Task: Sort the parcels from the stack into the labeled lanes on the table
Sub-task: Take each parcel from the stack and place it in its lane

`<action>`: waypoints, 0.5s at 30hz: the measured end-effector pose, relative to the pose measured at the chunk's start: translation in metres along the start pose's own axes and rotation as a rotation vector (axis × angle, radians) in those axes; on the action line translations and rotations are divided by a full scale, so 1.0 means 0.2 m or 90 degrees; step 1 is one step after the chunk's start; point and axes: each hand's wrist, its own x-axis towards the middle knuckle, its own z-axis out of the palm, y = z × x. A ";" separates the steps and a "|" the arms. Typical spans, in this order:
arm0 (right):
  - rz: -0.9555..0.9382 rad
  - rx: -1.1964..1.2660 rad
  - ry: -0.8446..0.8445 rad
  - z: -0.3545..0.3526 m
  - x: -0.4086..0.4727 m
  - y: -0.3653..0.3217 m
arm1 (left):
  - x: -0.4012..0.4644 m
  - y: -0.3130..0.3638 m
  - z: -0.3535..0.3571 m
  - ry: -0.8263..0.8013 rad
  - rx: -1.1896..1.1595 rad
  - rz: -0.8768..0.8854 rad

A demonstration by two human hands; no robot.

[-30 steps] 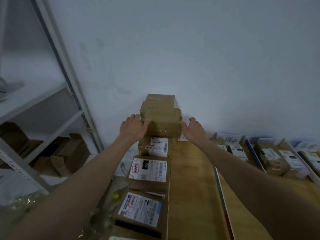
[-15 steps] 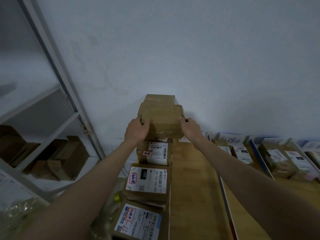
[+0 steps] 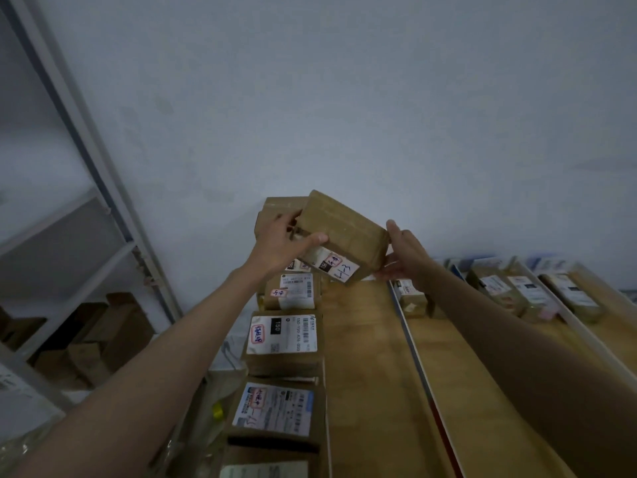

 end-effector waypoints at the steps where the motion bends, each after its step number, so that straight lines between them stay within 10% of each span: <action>1: -0.020 -0.014 -0.004 -0.02 -0.03 0.01 | -0.01 0.02 0.01 0.013 0.012 -0.009; 15: -0.220 -0.352 -0.014 -0.18 -0.38 0.08 | -0.13 0.30 0.07 -0.063 0.144 -0.019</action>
